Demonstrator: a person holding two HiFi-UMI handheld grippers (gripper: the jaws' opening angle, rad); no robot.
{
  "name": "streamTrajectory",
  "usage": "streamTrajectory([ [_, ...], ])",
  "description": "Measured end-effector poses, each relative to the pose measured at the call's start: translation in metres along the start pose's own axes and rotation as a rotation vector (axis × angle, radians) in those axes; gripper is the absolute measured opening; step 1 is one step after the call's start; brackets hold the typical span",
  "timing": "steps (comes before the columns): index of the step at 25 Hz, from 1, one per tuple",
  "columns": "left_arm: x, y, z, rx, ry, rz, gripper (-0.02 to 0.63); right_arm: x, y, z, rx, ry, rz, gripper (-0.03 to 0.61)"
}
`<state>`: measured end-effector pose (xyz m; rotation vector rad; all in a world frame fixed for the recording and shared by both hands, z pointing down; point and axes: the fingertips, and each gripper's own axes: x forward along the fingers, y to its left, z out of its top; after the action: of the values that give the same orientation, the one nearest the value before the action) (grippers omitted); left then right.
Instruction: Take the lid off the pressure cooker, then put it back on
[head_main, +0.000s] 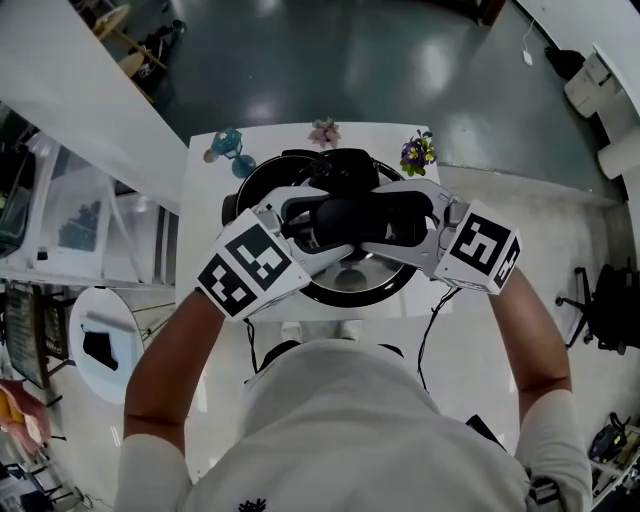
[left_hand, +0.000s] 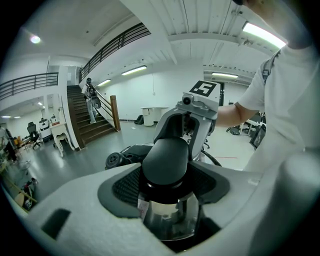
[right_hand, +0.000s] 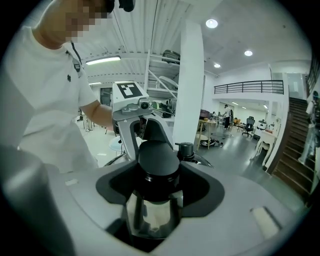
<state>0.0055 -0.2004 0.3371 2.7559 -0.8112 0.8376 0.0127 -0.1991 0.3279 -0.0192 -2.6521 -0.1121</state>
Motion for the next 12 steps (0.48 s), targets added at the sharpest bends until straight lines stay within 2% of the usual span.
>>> streamTrajectory([
  [4, -0.023, 0.022, -0.011, 0.012, 0.007, 0.006, 0.288, 0.027, -0.007, 0.021, -0.006, -0.020, -0.003, 0.270],
  [12, -0.065, 0.076, -0.064, 0.031, 0.015, -0.022, 0.288, 0.109, -0.018, 0.043, -0.008, 0.006, -0.030, 0.270],
])
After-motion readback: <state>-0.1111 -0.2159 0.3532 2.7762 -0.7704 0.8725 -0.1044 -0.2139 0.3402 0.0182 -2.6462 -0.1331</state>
